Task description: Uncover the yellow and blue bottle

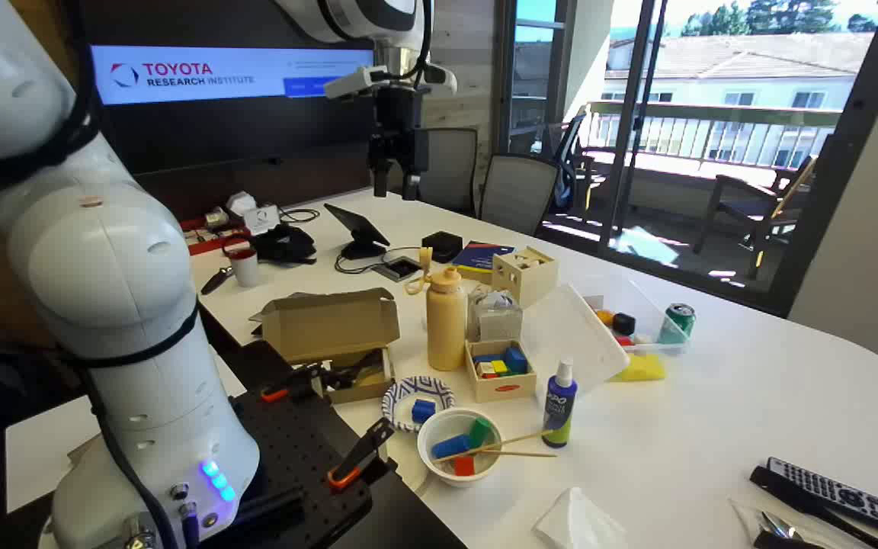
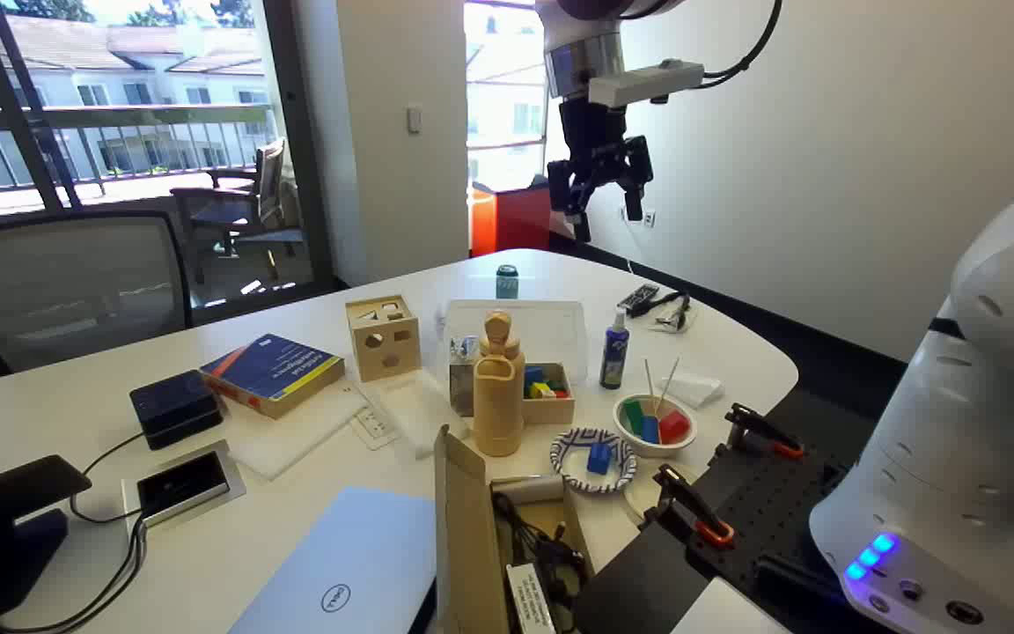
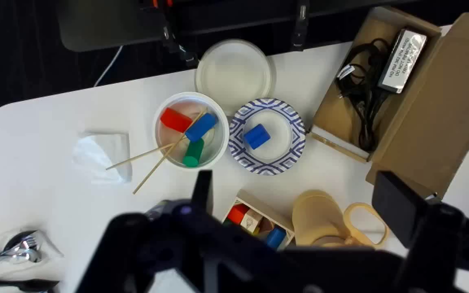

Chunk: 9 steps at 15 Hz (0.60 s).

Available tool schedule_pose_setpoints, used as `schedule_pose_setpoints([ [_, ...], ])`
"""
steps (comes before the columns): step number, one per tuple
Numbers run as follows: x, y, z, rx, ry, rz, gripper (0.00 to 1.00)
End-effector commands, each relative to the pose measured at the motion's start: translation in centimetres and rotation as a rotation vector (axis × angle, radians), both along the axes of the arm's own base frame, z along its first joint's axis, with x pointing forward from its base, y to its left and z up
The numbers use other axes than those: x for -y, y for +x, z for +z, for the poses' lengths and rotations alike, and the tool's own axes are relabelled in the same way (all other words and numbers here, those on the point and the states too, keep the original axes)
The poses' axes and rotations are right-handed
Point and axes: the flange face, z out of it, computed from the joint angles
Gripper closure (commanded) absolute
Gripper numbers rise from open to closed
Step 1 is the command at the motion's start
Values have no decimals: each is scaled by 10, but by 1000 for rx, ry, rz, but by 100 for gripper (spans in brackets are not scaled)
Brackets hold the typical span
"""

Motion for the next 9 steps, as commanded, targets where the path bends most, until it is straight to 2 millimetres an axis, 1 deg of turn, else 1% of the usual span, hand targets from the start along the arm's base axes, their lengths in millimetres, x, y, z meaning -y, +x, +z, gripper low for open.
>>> schedule_pose_setpoints([
  [1,0,0,0,0,0,0,0],
  [3,24,15,-10,4,24,-8,0],
  [5,56,28,-22,36,34,-14,0],
  [7,104,43,-35,91,67,-35,0],
  [8,136,49,-46,119,86,-62,0],
  [9,160,55,-56,141,100,-84,0],
])
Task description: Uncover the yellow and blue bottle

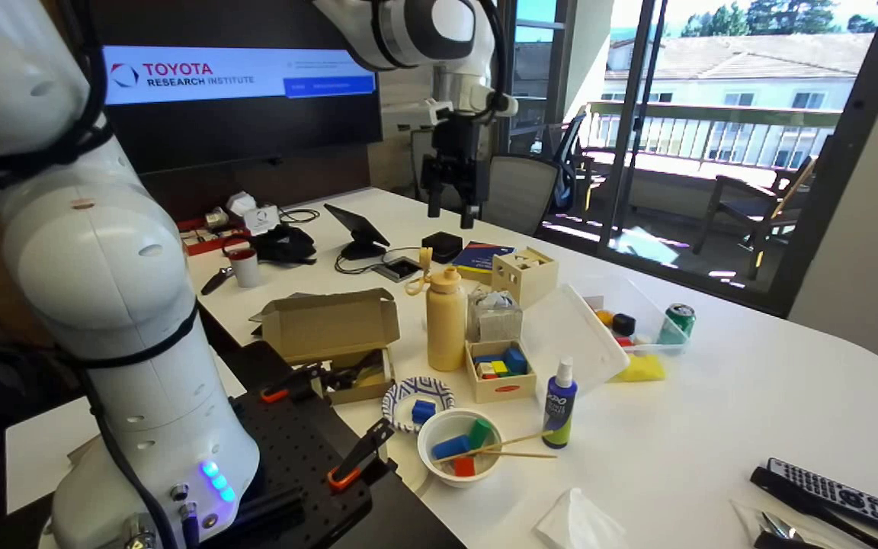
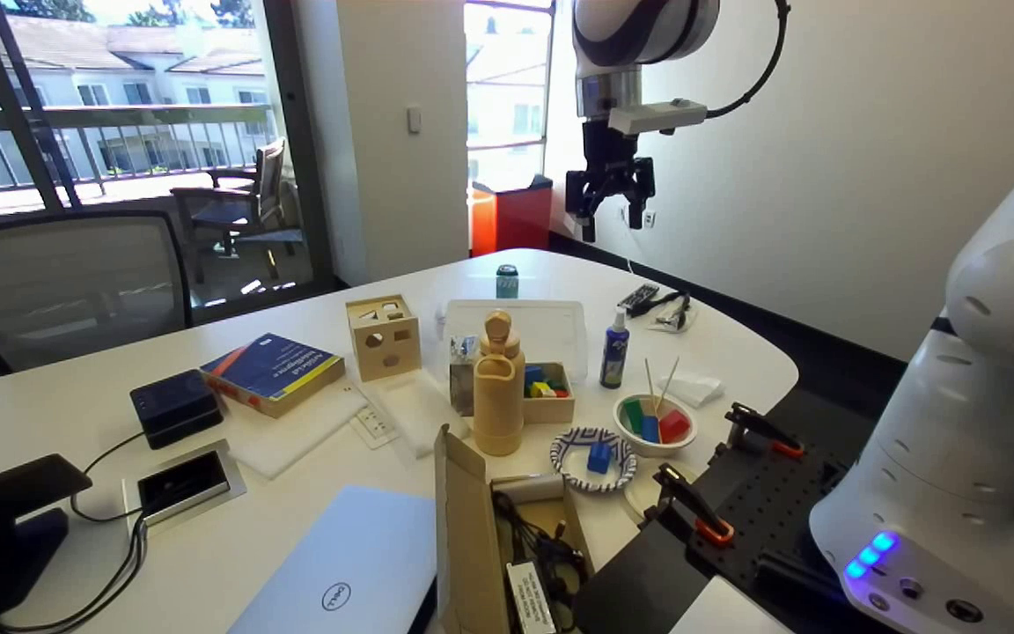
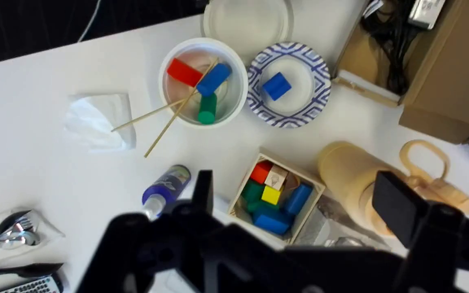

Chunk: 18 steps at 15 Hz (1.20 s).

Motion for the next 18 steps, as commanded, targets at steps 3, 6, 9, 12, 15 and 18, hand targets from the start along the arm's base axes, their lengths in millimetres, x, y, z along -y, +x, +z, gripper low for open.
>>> schedule_pose_setpoints([
  [3,137,27,-67,101,60,-102,0],
  [6,178,33,-115,136,132,-141,0],
  [9,188,41,-154,139,185,-152,0],
  [12,193,50,-186,144,204,-161,0],
  [15,197,58,-207,151,193,-178,0],
  [18,204,63,-220,151,164,-195,0],
])
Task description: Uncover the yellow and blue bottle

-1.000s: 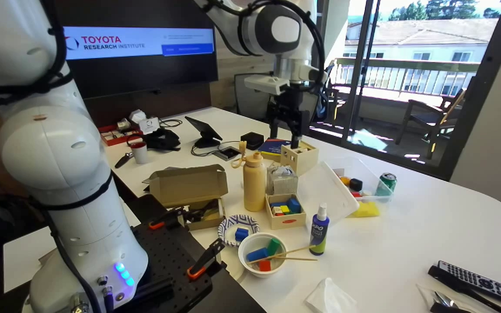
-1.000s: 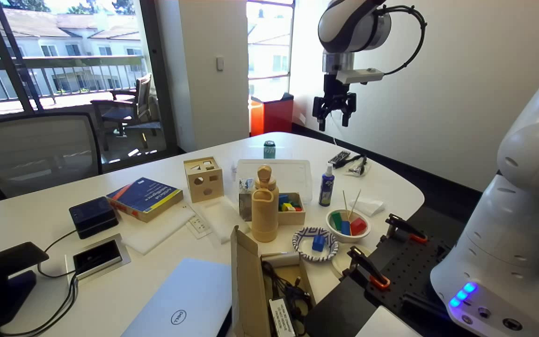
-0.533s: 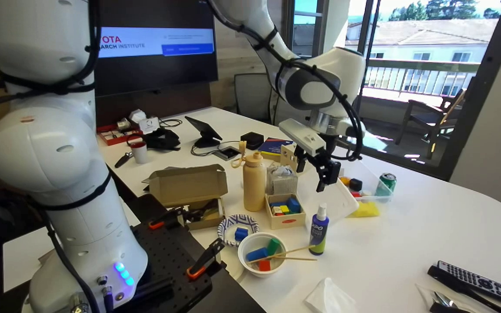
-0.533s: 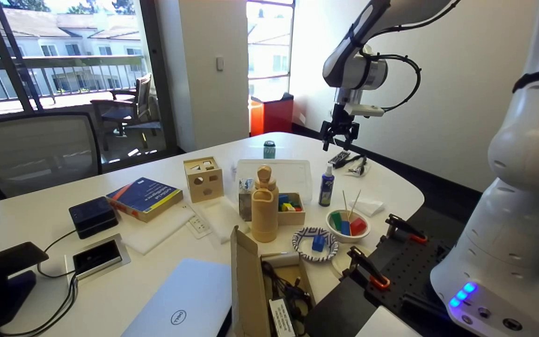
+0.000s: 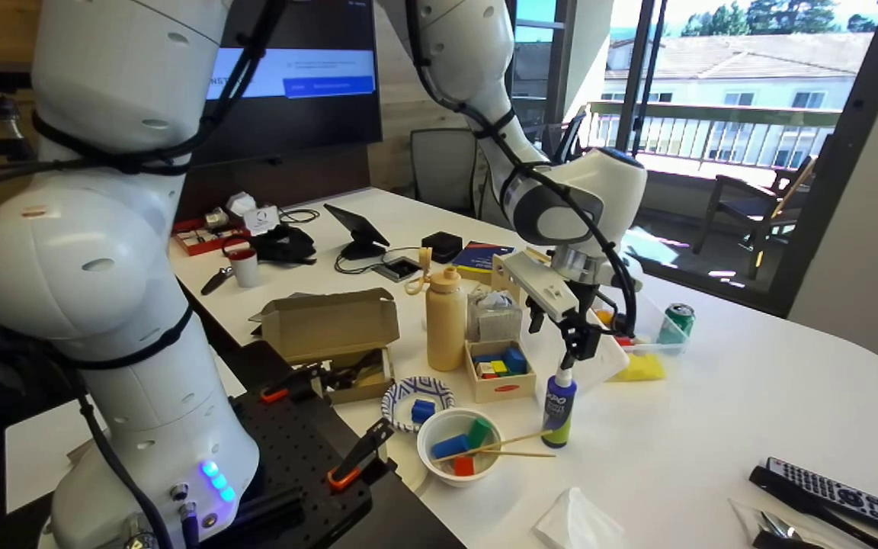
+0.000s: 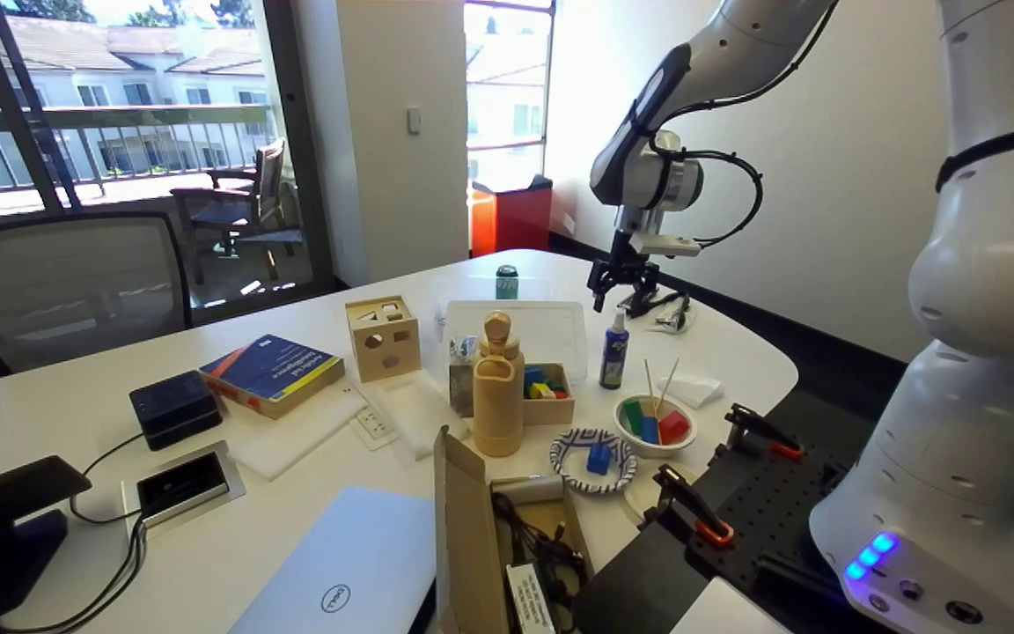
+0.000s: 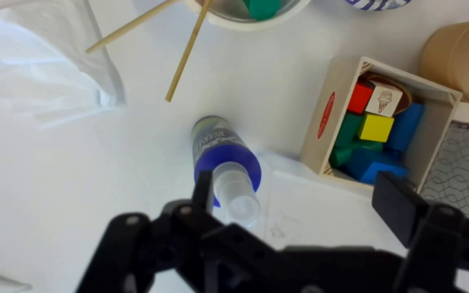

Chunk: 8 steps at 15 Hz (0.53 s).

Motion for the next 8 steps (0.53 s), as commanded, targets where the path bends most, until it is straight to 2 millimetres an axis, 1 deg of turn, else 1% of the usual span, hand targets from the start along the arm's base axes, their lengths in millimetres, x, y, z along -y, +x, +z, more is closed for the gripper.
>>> schedule_pose_setpoints([
  [1,11,11,-8,16,-25,-22,0],
  [8,17,19,-26,-27,-70,-61,1],
])
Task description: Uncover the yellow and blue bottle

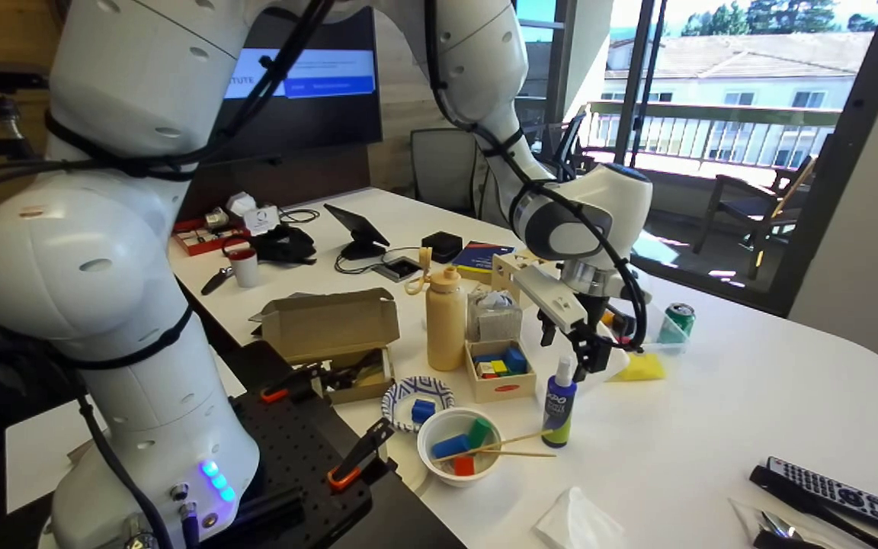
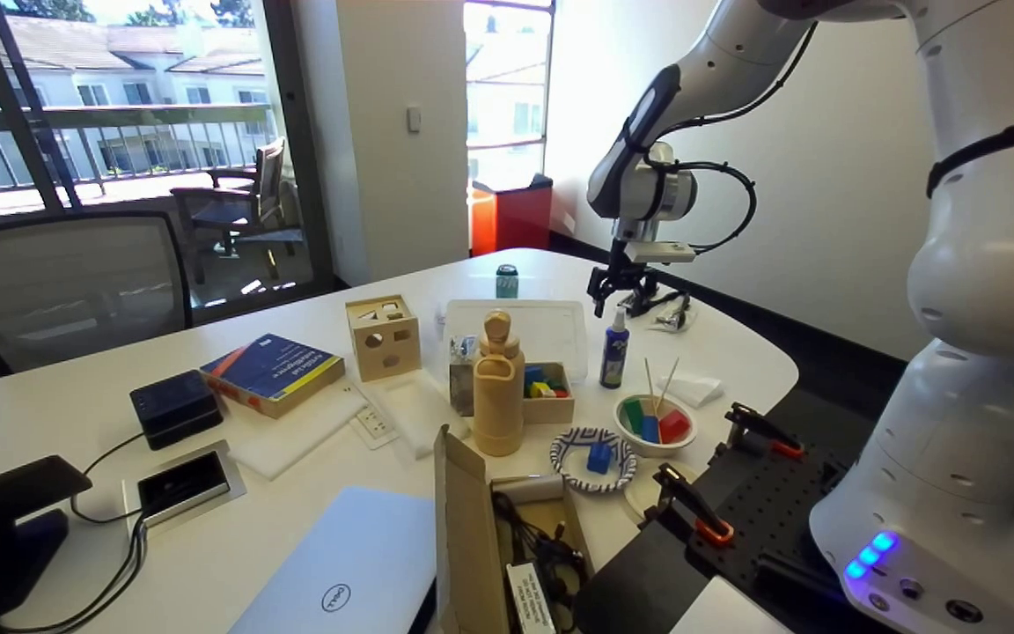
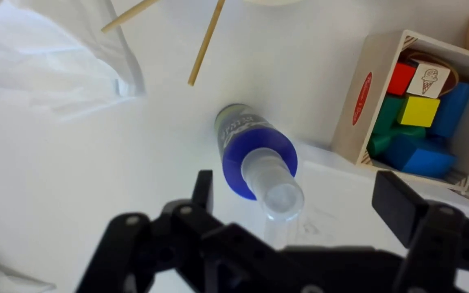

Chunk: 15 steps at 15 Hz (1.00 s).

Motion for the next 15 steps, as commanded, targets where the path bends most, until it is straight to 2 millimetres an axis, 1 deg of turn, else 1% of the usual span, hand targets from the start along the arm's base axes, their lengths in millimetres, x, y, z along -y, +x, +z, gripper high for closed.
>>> schedule_pose_setpoints([
  [1,4,7,-5,-16,-25,-29,25],
  [2,4,8,-7,-22,-31,-36,26],
  [3,4,8,-9,-25,-36,-37,31],
  [6,5,8,-11,-31,-45,-52,57],
  [7,5,8,-10,-31,-45,-54,63],
  [8,5,8,-8,-31,-47,-61,72],
  [10,4,6,-1,-29,-53,-63,85],
  [11,4,5,2,-32,-54,-66,94],
  [15,1,2,7,-57,-66,-85,93],
])
